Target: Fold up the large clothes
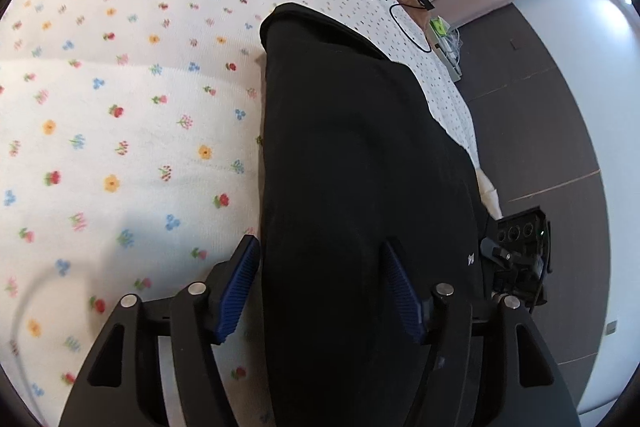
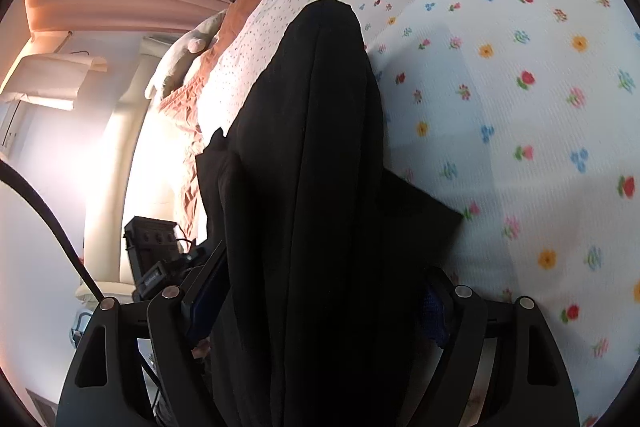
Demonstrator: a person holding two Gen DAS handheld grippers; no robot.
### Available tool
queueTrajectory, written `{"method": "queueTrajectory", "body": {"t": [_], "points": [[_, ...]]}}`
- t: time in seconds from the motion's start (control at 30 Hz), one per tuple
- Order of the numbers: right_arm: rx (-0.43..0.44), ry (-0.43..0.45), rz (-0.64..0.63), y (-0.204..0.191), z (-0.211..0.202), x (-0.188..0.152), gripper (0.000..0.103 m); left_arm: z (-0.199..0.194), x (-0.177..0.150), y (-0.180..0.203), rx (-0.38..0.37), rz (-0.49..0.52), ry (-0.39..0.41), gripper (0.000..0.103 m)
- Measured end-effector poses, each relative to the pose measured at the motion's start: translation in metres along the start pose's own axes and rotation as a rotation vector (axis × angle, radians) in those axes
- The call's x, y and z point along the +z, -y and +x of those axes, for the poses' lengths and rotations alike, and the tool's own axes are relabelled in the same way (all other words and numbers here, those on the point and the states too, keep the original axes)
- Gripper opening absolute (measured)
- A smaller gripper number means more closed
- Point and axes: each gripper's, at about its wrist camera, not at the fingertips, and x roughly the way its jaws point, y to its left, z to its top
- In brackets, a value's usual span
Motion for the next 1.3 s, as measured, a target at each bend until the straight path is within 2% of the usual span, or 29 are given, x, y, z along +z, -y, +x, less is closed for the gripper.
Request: {"method": "queueTrajectory", "body": {"t": [0.03,0.13,0.2,0.27,0.3,0.4,0.6,0.8,1.07,1.3], "points": [[-0.007,0.001,0.000,0.000,0.002,0.002,0.076,0.001,0.001,-0.001,-0.009,-0.006,0.004,0.064],[-0.044,0.004,-0.003,-0.001,0.003,0.001,0.056,0.002,0.003,0.003,-0.002,-0.014,0.009,0.062],[-0.051,0.004,-0.002,-0.004,0.003,0.000,0.037,-0.001,0.003,0.011,0.022,-0.002,0.013,0.058],[-0.063,0.021,-0.033,-0.013,0.000,-0.005,0.026,-0.002,0.004,0.020,0.040,0.014,0.019,0.054],[-0.068,0.032,-0.059,-0.020,-0.003,-0.007,0.021,-0.005,0.003,0.024,0.048,0.025,0.025,0.052],[-0.086,0.061,-0.124,-0.043,-0.011,-0.018,0.015,-0.015,0.001,0.033,0.047,0.042,0.043,0.045],[-0.069,0.108,-0.189,-0.073,-0.031,-0.044,0.013,-0.049,-0.008,0.059,0.026,0.082,0.106,0.040],[-0.044,0.158,-0.241,-0.102,-0.062,-0.079,0.013,-0.091,-0.024,0.092,-0.020,0.117,0.175,0.040],[-0.030,0.237,-0.315,-0.131,-0.132,-0.126,0.013,-0.142,-0.054,0.146,-0.096,0.188,0.249,0.040],[-0.049,0.319,-0.363,-0.151,-0.204,-0.158,0.013,-0.161,-0.079,0.203,-0.154,0.247,0.281,0.040]]}}
